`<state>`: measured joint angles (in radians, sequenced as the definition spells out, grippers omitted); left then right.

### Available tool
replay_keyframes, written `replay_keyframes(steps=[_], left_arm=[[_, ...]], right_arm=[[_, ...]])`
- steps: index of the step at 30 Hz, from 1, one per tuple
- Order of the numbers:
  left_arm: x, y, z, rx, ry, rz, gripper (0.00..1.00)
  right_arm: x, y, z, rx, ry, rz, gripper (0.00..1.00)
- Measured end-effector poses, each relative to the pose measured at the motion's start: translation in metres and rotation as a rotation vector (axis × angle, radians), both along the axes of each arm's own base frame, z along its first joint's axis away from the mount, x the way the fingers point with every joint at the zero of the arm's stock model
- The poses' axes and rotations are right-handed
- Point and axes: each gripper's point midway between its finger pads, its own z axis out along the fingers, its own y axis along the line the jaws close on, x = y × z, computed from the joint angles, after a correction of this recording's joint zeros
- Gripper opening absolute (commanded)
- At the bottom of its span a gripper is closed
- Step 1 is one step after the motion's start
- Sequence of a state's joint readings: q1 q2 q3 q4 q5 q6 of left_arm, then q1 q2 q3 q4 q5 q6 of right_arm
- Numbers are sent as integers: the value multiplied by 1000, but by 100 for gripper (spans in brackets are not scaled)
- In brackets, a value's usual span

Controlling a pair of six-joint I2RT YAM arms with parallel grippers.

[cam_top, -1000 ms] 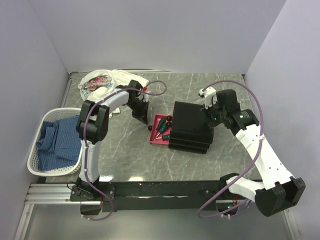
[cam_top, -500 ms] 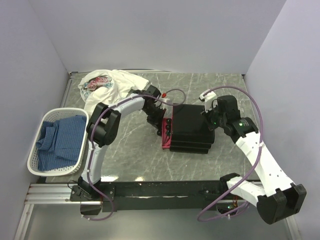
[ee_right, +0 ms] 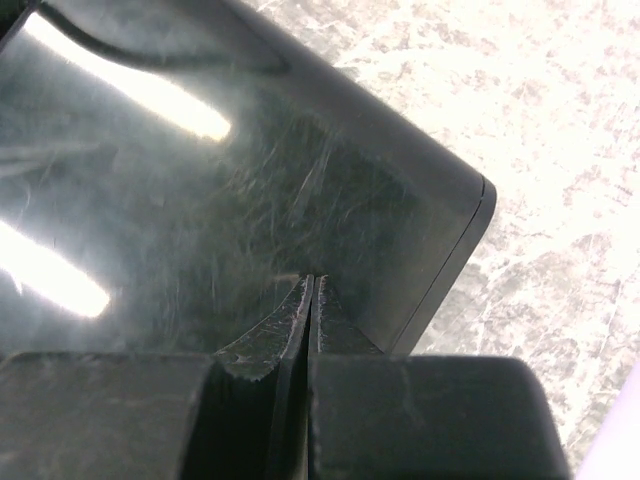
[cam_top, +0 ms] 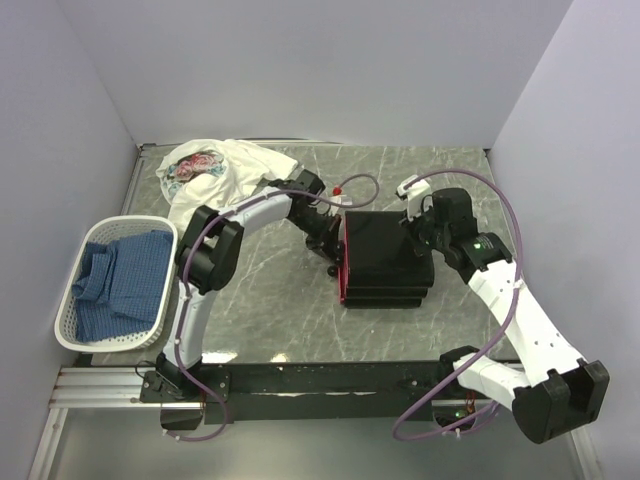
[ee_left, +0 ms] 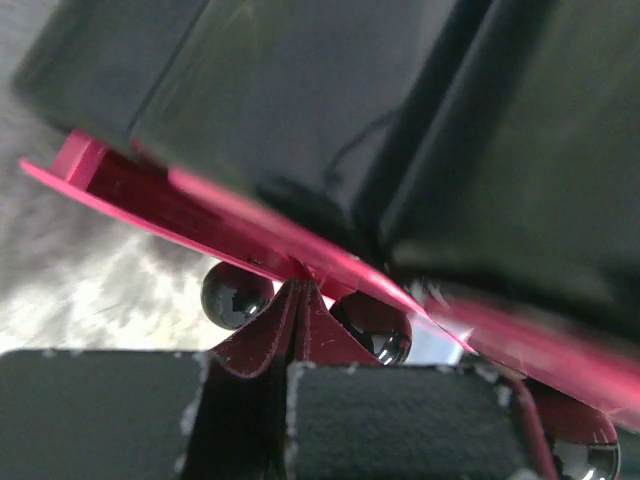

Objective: Sort the tools into containers

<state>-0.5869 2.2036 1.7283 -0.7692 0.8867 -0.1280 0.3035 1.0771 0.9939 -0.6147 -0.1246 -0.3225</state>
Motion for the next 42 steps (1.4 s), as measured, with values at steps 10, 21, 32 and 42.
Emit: replay_keyframes(steps=[10, 21, 32, 42], left_arm=[[-16, -8, -1, -33, 97, -14, 1], [10, 47, 5, -58, 161, 150, 1], [1, -6, -20, -87, 240, 49, 1], [3, 6, -23, -93, 266, 86, 1]], right_arm=[[6, 0, 0, -11, -14, 2, 0], [6, -1, 0, -17, -22, 3, 0], [9, -3, 0, -31, -19, -5, 0], [11, -5, 8, -38, -22, -18, 0]])
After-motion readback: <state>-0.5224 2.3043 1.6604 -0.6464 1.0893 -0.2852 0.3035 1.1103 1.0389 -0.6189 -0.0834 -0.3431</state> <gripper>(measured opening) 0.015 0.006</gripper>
